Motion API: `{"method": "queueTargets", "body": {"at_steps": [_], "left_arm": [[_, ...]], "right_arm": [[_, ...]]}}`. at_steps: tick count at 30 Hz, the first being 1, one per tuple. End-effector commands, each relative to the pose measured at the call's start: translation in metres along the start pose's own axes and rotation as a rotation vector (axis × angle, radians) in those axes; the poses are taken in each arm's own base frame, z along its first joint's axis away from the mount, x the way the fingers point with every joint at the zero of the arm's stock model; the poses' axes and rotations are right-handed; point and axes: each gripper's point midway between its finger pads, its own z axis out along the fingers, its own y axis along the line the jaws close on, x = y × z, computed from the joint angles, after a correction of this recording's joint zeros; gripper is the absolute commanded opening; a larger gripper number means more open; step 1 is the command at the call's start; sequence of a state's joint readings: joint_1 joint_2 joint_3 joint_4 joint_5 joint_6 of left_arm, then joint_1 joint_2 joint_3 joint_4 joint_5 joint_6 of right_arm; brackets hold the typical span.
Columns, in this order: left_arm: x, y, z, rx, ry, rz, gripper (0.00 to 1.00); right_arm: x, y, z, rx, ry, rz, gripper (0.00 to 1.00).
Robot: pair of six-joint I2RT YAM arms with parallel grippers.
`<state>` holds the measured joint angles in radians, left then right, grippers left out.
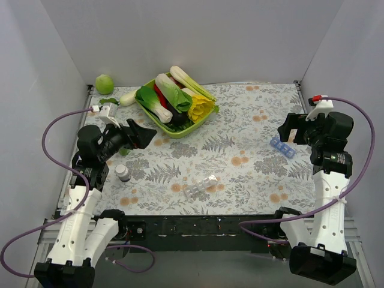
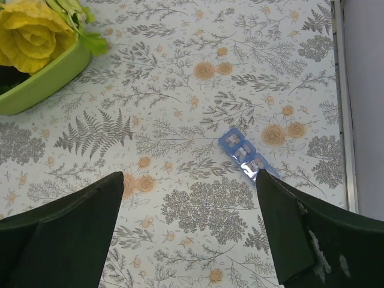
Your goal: Sort the pills into containers
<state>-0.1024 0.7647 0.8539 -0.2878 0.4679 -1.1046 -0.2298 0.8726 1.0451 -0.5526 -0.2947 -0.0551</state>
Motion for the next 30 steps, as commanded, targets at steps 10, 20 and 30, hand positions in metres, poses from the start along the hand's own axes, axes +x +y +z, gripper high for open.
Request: {"method": "queueTargets", "body": {"at_steps": [10, 20, 30], "left_arm": [[0.165, -0.069, 0.031, 0.276, 0.452, 0.322, 0.98], [0.259, -0.058, 0.038, 0.343, 0.683, 0.738, 0.98], [0.327, -0.035, 0.026, 0.398, 0.881, 0.843, 0.87]], "right_arm": [[0.041, 0.138, -0.042, -0.935, -0.249, -0.554, 0.98], [0.082, 0.146, -0.020, -1.018, -0.145, -0.620, 0.98], [0.097, 0.146, -0.014, -1.024, -0.120, -0.600, 0.98]]}}
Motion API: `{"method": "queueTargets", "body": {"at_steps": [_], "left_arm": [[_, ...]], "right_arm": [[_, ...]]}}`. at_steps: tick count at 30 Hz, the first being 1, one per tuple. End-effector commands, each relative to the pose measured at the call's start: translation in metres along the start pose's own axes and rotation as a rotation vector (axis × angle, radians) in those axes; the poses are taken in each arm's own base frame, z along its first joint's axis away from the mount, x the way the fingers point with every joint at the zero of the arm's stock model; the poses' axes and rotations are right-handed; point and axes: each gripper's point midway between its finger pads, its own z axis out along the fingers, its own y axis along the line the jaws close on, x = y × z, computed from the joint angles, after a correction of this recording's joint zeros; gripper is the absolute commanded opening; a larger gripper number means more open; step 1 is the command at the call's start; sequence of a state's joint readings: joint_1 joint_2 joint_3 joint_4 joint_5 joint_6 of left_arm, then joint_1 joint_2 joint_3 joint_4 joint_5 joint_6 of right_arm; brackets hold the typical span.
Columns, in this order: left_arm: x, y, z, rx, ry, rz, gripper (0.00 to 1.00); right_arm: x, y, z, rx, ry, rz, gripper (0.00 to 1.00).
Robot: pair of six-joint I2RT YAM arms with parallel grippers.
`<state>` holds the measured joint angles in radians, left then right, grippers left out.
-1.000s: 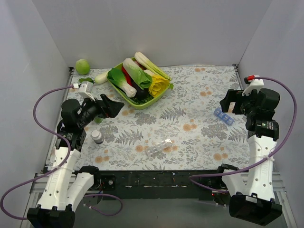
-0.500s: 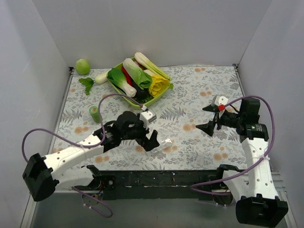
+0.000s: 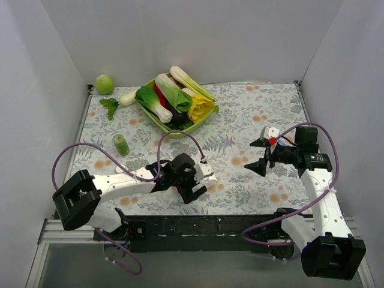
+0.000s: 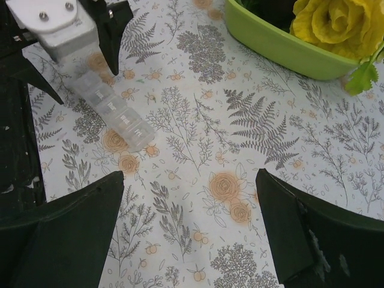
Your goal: Sort the pills into containers
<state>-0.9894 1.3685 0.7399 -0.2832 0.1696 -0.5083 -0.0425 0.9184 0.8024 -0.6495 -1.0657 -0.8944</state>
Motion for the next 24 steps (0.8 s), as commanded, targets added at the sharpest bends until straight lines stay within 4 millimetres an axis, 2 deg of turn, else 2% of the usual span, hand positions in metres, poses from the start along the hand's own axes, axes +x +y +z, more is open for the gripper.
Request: {"method": "queueTargets", "body": {"at_steps": [1, 4, 8, 9, 10, 12, 13, 15, 18, 19, 22, 24], "left_arm": [[0.020, -0.003, 0.015, -0.004, 0.058, 0.079, 0.86], [0.023, -0.001, 0.023, -0.026, 0.076, 0.088, 0.79], [0.021, 0.003, 0.027, -0.058, 0.075, 0.079, 0.62], [0.022, 0.004, 0.027, -0.066, 0.077, 0.074, 0.48], [0.020, 0.004, 0.028, -0.067, 0.071, 0.073, 0.39], [0.021, 0.003, 0.029, -0.061, 0.069, 0.073, 0.32], [0.021, 0.001, 0.029, -0.055, 0.067, 0.075, 0.29], [0.016, -0.001, 0.026, -0.045, 0.047, 0.080, 0.17], [0.000, -0.008, 0.016, -0.012, -0.013, 0.097, 0.08], [-0.005, -0.012, 0.013, 0.013, -0.034, 0.106, 0.06], [-0.025, -0.020, -0.001, 0.047, -0.111, 0.127, 0.03], [-0.033, -0.025, -0.007, 0.068, -0.140, 0.130, 0.02]], "right_arm": [[-0.003, 0.003, 0.004, -0.027, -0.027, -0.023, 0.98], [-0.002, 0.004, 0.005, -0.031, -0.024, -0.023, 0.98], [0.004, 0.008, 0.007, -0.041, -0.011, -0.042, 0.98], [0.006, 0.009, 0.008, -0.048, -0.008, -0.059, 0.98], [0.009, 0.012, 0.009, -0.057, -0.004, -0.064, 0.98], [0.013, 0.012, 0.010, -0.060, 0.004, -0.101, 0.98], [0.016, 0.022, 0.015, -0.102, 0.005, -0.114, 0.98], [0.020, 0.027, 0.020, -0.137, 0.000, -0.195, 0.98], [0.036, 0.045, 0.028, -0.230, 0.014, -0.255, 0.98], [0.041, 0.053, 0.032, -0.278, 0.010, -0.332, 0.97], [0.054, 0.067, 0.045, -0.383, 0.044, -0.339, 0.95], [0.063, 0.068, 0.054, -0.423, 0.089, -0.341, 0.91]]}}
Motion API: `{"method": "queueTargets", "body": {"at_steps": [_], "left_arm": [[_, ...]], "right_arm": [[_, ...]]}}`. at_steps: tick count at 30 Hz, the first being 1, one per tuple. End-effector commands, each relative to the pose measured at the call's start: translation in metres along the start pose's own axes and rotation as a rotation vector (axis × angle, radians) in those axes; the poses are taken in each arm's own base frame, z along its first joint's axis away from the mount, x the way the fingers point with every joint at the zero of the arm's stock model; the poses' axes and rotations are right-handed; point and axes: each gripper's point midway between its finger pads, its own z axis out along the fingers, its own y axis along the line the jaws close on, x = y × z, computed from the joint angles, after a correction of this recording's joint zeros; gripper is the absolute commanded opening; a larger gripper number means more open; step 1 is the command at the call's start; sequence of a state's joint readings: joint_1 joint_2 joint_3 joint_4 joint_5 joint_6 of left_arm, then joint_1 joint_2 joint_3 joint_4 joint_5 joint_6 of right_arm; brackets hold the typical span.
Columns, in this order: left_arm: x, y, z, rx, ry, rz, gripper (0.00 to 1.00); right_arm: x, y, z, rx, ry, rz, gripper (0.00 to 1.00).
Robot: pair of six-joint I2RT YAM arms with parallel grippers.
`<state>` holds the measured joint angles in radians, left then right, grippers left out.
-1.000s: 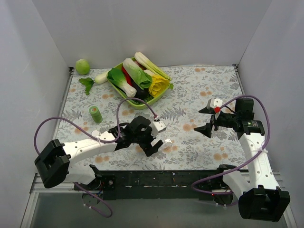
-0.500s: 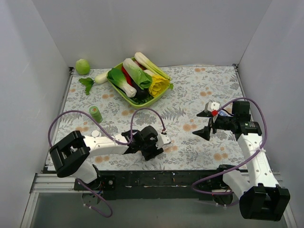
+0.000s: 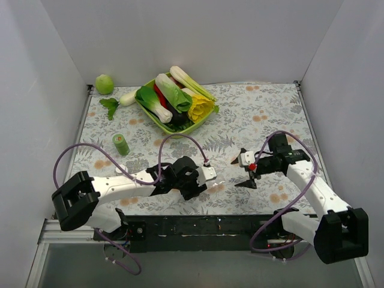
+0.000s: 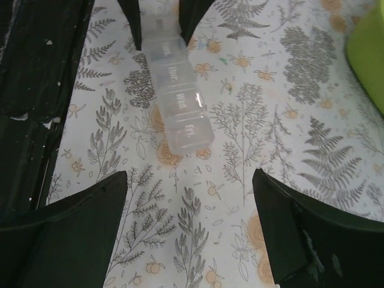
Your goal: Sort the pills into containers
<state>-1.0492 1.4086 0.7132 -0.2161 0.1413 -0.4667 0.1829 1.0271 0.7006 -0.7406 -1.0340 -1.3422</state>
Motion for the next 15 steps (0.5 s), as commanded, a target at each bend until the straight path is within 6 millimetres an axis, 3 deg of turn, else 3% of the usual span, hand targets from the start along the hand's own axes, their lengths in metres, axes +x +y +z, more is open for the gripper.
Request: {"method": "queueTargets", "body": {"at_steps": [1, 6, 15], "left_arm": [[-0.043, -0.011, -0.024, 0.055, -0.158, 0.041, 0.02], [-0.046, -0.015, -0.025, 0.078, -0.156, 0.023, 0.00], [-0.051, -0.017, -0.028, 0.082, -0.170, 0.016, 0.00]], "right_arm": [[0.010, 0.014, 0.026, -0.144, 0.044, -0.095, 0.91], [0.009, -0.006, 0.044, -0.089, 0.096, -0.126, 0.91], [0.019, 0.014, 0.059, -0.196, 0.140, -0.077, 0.76]]}}
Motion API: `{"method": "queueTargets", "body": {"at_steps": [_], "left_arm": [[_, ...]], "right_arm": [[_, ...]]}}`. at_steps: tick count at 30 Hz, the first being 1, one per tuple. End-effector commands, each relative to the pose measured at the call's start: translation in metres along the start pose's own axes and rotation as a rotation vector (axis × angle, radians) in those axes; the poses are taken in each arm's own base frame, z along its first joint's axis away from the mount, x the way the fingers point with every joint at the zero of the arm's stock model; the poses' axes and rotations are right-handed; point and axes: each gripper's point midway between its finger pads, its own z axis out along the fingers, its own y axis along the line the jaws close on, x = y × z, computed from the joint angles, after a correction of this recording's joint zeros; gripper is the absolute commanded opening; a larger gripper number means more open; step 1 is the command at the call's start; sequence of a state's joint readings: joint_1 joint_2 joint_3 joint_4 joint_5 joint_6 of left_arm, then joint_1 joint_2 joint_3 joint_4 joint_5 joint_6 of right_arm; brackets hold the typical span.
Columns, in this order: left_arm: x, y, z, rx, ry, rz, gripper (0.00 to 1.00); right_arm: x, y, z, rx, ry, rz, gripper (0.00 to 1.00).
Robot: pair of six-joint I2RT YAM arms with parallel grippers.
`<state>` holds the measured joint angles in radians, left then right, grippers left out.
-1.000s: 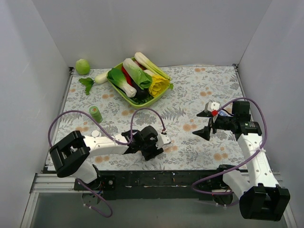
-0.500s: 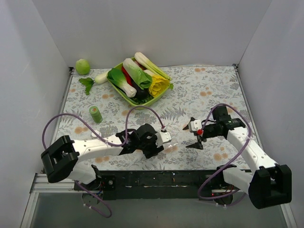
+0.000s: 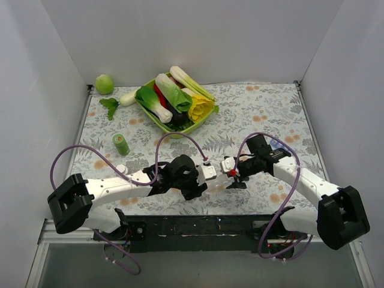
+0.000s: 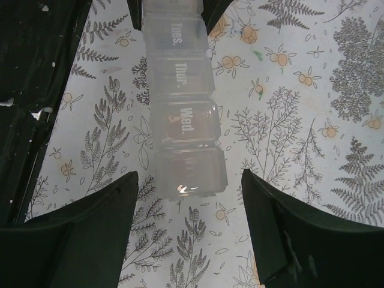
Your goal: Sort the pills into containers
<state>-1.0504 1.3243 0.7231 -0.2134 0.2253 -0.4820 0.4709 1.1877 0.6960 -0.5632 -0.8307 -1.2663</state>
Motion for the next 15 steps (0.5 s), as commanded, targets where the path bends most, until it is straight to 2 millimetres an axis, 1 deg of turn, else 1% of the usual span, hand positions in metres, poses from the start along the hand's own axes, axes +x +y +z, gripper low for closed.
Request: {"method": "queueTargets", "body": {"at_steps": [1, 2, 4, 8, 13, 15], "left_arm": [[-0.023, -0.004, -0.007, 0.013, -0.061, 0.016, 0.00], [-0.023, -0.003, -0.007, 0.012, -0.061, 0.015, 0.00], [-0.023, -0.003, -0.006, 0.011, -0.058, 0.012, 0.00], [-0.022, -0.002, -0.006, 0.005, -0.056, 0.007, 0.00], [-0.022, 0.000, -0.007, -0.007, -0.050, 0.013, 0.00], [-0.021, 0.002, -0.007, -0.012, -0.044, 0.016, 0.00]], "right_arm": [[-0.004, -0.002, 0.005, -0.018, 0.009, -0.003, 0.74], [-0.006, -0.001, 0.005, -0.023, 0.003, 0.002, 0.70], [-0.010, 0.002, 0.006, -0.042, -0.013, 0.015, 0.66], [-0.018, 0.002, 0.006, -0.064, -0.036, 0.037, 0.59], [-0.020, 0.003, 0.009, -0.081, -0.042, 0.088, 0.51], [-0.021, 0.002, 0.009, -0.079, -0.043, 0.103, 0.50]]}}
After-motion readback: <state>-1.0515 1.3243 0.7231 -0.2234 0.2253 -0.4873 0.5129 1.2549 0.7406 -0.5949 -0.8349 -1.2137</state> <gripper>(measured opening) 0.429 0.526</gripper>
